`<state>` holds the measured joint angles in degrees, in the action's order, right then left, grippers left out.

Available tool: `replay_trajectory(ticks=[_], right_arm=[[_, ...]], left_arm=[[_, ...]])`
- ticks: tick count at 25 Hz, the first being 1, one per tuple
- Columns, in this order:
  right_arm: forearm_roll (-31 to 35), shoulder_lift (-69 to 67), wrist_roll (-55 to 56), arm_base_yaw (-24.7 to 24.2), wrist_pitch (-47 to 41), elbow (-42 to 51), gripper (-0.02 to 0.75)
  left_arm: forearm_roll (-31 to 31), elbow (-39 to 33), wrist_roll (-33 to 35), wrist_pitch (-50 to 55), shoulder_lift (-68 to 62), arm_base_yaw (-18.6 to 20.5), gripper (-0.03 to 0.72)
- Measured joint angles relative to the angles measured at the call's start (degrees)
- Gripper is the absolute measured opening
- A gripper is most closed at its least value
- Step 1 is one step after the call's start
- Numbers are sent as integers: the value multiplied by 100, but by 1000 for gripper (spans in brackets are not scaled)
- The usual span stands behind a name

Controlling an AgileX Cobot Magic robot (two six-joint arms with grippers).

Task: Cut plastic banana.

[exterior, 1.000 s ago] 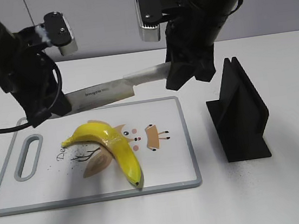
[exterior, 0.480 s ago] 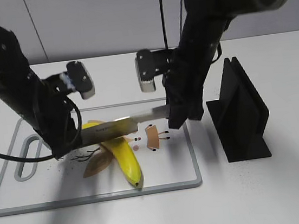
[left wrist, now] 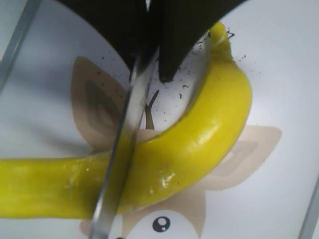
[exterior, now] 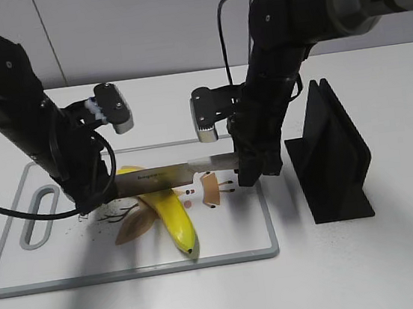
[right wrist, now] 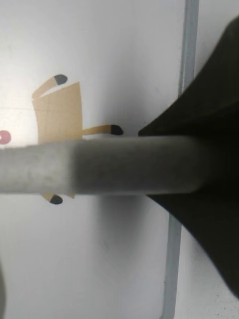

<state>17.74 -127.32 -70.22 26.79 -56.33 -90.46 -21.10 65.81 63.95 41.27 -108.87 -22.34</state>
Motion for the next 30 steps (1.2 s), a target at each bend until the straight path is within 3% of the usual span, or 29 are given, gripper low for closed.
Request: replay_trajectory(ticks=[14,22,24,26,29,30], right_arm=[[22,1862,17,69,-373,-3,174],[133,2046,-6,69,-339,-3,175],[166,2046,1,69,-339,-3,174],[185,2046,58,69,-346,-3,169],[148,2046,143,69,-311,-3,164],[116,2046,172,63,-276,-3,163]], left_arm=[[-50,-13,-92,847,1926,-6,20],[-15,-7,-100,852,2253,-6,44],[-22,-7,-150,794,2253,-6,123],[-50,4,-185,716,2253,1,265],[-123,4,-206,644,2253,1,540],[-134,4,-222,589,2253,1,592]])
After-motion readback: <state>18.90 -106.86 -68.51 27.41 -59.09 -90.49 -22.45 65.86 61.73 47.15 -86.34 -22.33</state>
